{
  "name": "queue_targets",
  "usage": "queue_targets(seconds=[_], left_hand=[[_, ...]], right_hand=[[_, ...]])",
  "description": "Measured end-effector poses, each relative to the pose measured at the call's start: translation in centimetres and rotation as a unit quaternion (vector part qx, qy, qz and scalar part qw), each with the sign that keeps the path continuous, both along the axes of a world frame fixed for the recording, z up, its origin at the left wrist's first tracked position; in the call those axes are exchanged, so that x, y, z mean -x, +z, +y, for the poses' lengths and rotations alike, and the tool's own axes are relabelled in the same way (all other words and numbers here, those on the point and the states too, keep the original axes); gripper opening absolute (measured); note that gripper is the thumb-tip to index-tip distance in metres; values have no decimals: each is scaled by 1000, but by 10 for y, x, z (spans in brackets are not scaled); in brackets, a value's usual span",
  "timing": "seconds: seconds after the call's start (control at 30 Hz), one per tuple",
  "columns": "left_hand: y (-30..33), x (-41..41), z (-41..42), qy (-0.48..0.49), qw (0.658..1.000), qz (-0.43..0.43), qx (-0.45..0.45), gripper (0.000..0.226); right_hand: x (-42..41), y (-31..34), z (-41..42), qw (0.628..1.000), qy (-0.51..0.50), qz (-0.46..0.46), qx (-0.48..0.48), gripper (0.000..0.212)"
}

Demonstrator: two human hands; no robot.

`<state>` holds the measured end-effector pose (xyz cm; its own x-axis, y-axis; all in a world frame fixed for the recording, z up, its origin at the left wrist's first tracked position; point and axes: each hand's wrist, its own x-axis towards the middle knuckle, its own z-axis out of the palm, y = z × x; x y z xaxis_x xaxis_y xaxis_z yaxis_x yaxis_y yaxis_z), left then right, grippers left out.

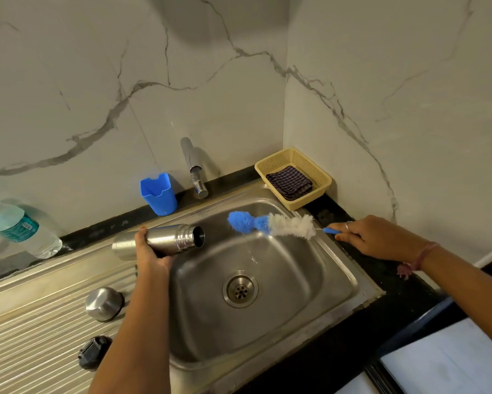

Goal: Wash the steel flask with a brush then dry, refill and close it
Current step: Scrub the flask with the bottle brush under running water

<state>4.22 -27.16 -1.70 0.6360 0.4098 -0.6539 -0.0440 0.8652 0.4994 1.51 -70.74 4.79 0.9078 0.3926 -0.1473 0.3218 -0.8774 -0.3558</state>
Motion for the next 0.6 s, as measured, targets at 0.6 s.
queue_targets(seconds=[0.6], left_hand=[[-26,15,-22,-37,999,-12,13,60]], right_hand=[[27,-59,43,954,-174,36,-240,37]])
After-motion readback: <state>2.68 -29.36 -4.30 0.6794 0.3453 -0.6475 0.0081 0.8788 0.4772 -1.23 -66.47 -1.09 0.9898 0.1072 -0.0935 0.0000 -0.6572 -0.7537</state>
